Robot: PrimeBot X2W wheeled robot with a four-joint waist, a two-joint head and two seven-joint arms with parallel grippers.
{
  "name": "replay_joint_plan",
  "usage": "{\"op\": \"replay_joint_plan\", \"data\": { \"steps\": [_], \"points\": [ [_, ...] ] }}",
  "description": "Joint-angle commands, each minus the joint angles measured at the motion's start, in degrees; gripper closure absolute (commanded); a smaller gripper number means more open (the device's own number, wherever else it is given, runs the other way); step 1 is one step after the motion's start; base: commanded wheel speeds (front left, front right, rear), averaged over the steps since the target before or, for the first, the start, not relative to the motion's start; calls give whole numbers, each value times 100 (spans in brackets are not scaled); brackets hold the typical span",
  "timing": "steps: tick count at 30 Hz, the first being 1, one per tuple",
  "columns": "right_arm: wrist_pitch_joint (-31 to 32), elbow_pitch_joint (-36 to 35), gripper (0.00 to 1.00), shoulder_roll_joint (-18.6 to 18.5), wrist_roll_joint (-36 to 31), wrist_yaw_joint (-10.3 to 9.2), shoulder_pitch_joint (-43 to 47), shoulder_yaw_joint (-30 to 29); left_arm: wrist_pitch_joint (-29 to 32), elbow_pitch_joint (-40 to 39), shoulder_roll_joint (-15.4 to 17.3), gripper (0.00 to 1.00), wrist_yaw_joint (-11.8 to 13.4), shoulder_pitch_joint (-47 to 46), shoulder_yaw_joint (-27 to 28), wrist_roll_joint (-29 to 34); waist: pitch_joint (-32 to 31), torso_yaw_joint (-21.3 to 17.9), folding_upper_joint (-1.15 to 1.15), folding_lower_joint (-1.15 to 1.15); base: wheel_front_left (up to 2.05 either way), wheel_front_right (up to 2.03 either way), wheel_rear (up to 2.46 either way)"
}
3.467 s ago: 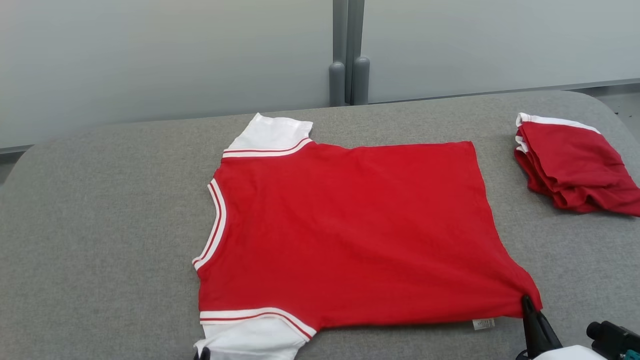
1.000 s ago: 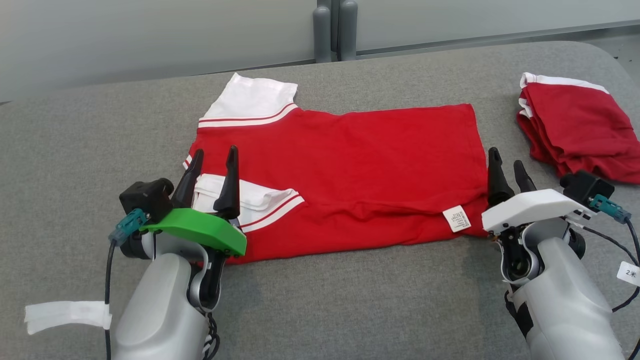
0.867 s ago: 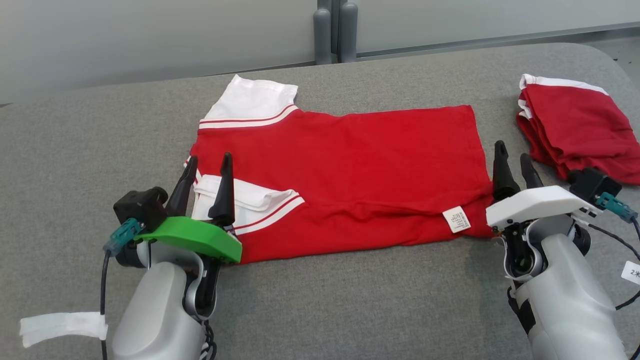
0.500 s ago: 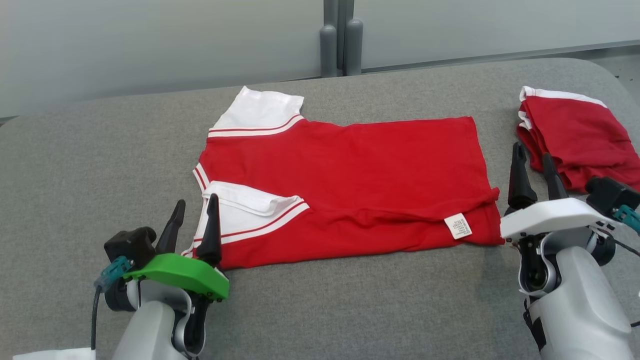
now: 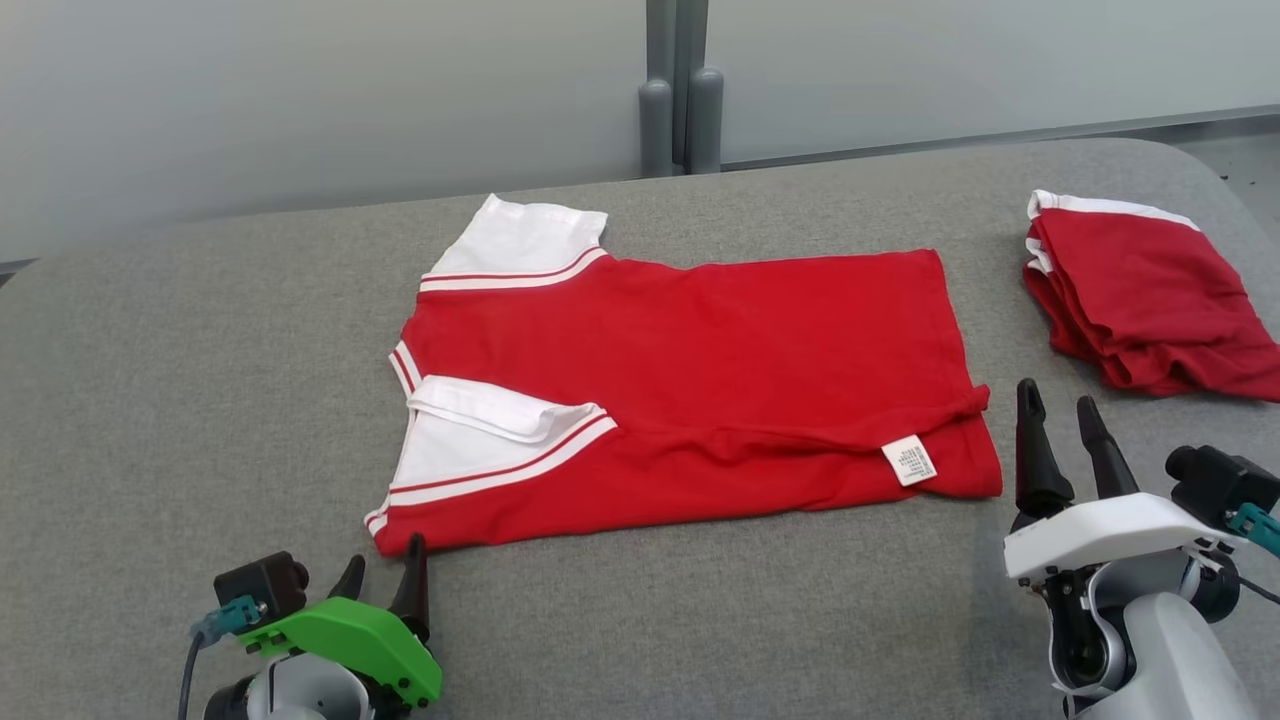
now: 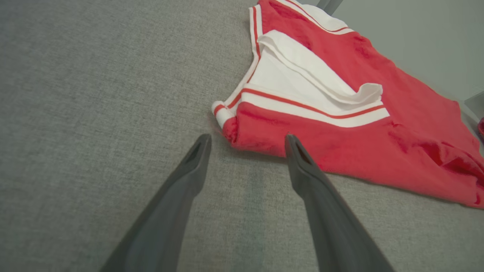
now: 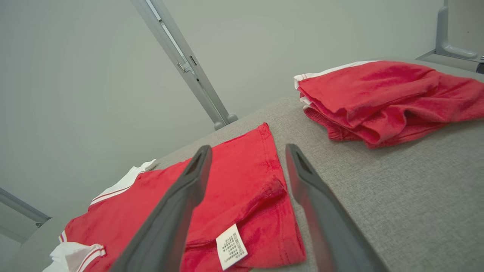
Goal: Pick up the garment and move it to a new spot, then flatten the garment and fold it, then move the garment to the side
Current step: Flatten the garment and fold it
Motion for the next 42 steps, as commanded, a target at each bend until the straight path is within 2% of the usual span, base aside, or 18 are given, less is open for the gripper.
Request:
{"op": "replay_joint_plan", "data": {
  "steps": [1,9,17,18,19,20,21,27,40,42],
  "points": [
    [35,-104,0,-22,56,2,129,27,74,-30,-2,0,54,77,43,-91,24,-59,31,0,0,0,0],
    [100,-285,0,-21,119,2,279,58,159,60,-94,0,64,-44,190,-478,90,-271,31,0,0,0,0],
    [113,-328,0,-21,100,2,334,25,-54,411,-134,2,8,-286,400,-772,117,-508,31,0,0,0,0],
    [113,-324,0,-21,102,2,348,13,-80,456,-140,18,-8,-318,417,-805,115,-526,31,0,0,0,0],
    [124,-278,0,-22,116,2,384,-22,-172,571,-150,68,-47,-396,417,-847,107,-570,31,0,0,0,0],
    [151,-221,0,-20,127,2,418,-47,-274,620,-148,100,-101,-452,394,-831,98,-583,31,0,0,0,0],
    [242,-96,0,-20,145,2,531,-52,-551,598,-147,100,-170,-520,393,-799,83,-573,31,0,0,0,0],
    [490,299,0,-20,245,2,542,64,-738,315,-112,100,-253,-447,350,-770,76,-470,31,0,0,0,0],
    [1009,1852,0,-21,207,2,-528,208,-638,-350,-99,100,-68,-182,192,-700,176,-72,31,0,0,0,0],
    [1021,2127,0,-20,360,2,-710,222,-622,-402,-108,100,-65,-193,158,-699,197,-25,31,0,0,0,0]
  ]
}}
